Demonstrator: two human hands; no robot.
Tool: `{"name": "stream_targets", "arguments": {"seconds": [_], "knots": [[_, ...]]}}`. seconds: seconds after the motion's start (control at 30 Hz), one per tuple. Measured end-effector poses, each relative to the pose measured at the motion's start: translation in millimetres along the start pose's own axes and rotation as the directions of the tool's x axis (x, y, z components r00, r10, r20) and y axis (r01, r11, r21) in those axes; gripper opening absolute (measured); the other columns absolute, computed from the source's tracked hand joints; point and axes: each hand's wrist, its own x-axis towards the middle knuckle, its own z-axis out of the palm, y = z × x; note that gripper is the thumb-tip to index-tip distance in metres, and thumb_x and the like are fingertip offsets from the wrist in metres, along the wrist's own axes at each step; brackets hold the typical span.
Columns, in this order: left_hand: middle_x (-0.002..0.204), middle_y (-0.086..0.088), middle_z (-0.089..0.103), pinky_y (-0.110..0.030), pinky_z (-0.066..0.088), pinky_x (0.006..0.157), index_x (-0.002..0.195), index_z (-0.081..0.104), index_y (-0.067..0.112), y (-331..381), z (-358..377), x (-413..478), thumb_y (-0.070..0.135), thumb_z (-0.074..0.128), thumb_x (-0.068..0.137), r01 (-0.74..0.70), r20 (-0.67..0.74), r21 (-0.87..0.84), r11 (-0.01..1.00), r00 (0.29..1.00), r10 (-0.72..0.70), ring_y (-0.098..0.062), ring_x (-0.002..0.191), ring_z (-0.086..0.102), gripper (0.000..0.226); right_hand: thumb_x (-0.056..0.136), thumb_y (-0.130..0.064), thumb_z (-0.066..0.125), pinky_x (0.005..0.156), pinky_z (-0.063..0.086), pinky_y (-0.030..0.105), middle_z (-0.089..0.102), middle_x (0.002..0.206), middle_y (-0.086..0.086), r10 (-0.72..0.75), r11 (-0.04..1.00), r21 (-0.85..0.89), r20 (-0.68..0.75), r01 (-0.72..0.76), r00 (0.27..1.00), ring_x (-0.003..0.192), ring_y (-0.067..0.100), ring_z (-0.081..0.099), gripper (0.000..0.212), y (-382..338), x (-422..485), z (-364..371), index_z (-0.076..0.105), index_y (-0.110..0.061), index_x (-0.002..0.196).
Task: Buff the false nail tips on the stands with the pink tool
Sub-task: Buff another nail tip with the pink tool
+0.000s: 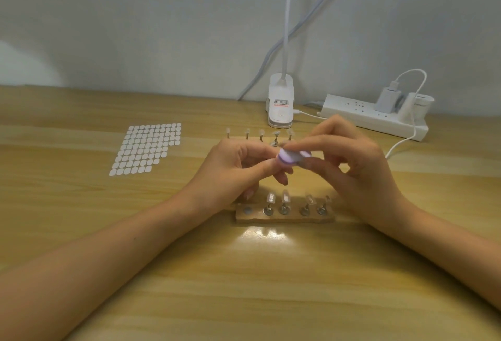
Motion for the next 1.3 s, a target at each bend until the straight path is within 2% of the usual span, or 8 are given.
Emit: {"name": "stream_targets", "arguments": {"seconds": [0.17,0.3,0.4,0.53,0.67,0.8,1.17,1.3], "knots": [[0.077,0.002,0.075,-0.013,0.038,0.045,0.091,0.077,0.018,-1.4,-0.3,1.1,0.016,0.063,0.097,0.003,0.003,-0.029,1.000,1.000,-0.003,-0.004,0.041,0.043,0.015,0.091,-0.022,0.065,0.061,0.040,0.020,0.058,0.091,0.004,0.048,0.999,0.002,-0.027,-0.048,0.998,0.074,0.002,0.049,0.022,1.6,0.9,-3.2,0.067,-0.027,0.112],[0.076,0.003,0.075,-0.013,0.036,0.044,0.096,0.078,0.017,-2.1,0.2,1.2,0.019,0.065,0.095,0.010,0.004,-0.006,1.000,1.000,-0.010,-0.005,0.040,0.041,0.013,0.090,-0.022,0.067,0.059,0.040,0.018,0.056,0.090,0.004,-0.028,1.000,-0.007,0.030,0.028,0.999,0.074,-0.002,0.046,0.023,-1.8,-1.8,-0.4,0.067,-0.025,0.113],[0.078,0.000,0.076,-0.013,0.037,0.044,0.089,0.076,0.018,-2.6,-0.1,1.4,0.017,0.064,0.096,0.008,-0.002,-0.001,1.000,1.000,-0.008,-0.004,0.040,0.042,0.014,0.090,-0.023,0.065,0.061,0.038,0.019,0.056,0.090,0.003,0.070,0.997,-0.008,-0.028,-0.071,0.997,0.075,0.001,0.047,0.022,2.2,0.1,-4.3,0.067,-0.027,0.111],[0.076,0.002,0.075,-0.013,0.035,0.043,0.093,0.077,0.022,0.8,1.6,1.1,0.028,0.066,0.090,-0.008,0.023,0.013,1.000,1.000,0.008,-0.003,0.039,0.041,0.012,0.090,-0.026,0.065,0.058,0.041,0.018,0.057,0.090,0.005,-0.024,1.000,-0.007,0.033,0.024,0.999,0.074,0.001,0.047,0.023,-1.2,-3.6,0.2,0.067,-0.025,0.113],[0.077,0.002,0.074,-0.013,0.036,0.043,0.090,0.075,0.016,-0.5,0.8,1.4,0.014,0.061,0.098,0.006,0.018,0.005,1.000,1.000,-0.006,-0.002,0.040,0.043,0.016,0.090,-0.025,0.064,0.063,0.037,0.016,0.056,0.088,-0.001,0.066,0.998,-0.008,-0.041,-0.067,0.997,0.074,-0.002,0.047,0.021,3.8,0.0,-3.2,0.067,-0.026,0.110],[0.077,0.002,0.074,-0.013,0.035,0.043,0.092,0.076,0.019,0.0,0.9,1.9,0.016,0.062,0.097,0.003,0.034,0.017,1.000,0.999,-0.004,-0.003,0.040,0.042,0.015,0.090,-0.021,0.066,0.060,0.041,0.017,0.058,0.091,0.005,-0.037,0.999,0.001,0.043,0.037,0.998,0.075,0.001,0.049,0.023,0.3,-2.7,2.6,0.068,-0.022,0.113],[0.083,0.001,0.076,-0.013,0.037,0.045,0.090,0.074,0.020,-1.3,0.1,4.6,0.016,0.061,0.099,0.021,0.021,0.018,1.000,1.000,-0.022,-0.003,0.040,0.042,0.016,0.089,-0.032,0.064,0.057,0.036,0.022,0.057,0.088,-0.002,0.143,0.984,0.108,-0.033,-0.139,0.989,0.065,0.010,0.043,0.022,7.1,1.9,0.2,0.071,-0.031,0.110],[0.081,0.001,0.075,-0.014,0.037,0.043,0.097,0.076,0.021,-0.3,1.6,3.7,0.029,0.064,0.092,0.005,0.049,0.022,1.000,0.999,-0.006,-0.003,0.039,0.043,0.016,0.090,-0.026,0.065,0.054,0.038,0.021,0.057,0.090,-0.001,-0.021,0.999,0.048,0.026,0.020,0.999,0.065,0.008,0.045,0.022,4.6,-0.3,3.4,0.069,-0.024,0.111]]}}
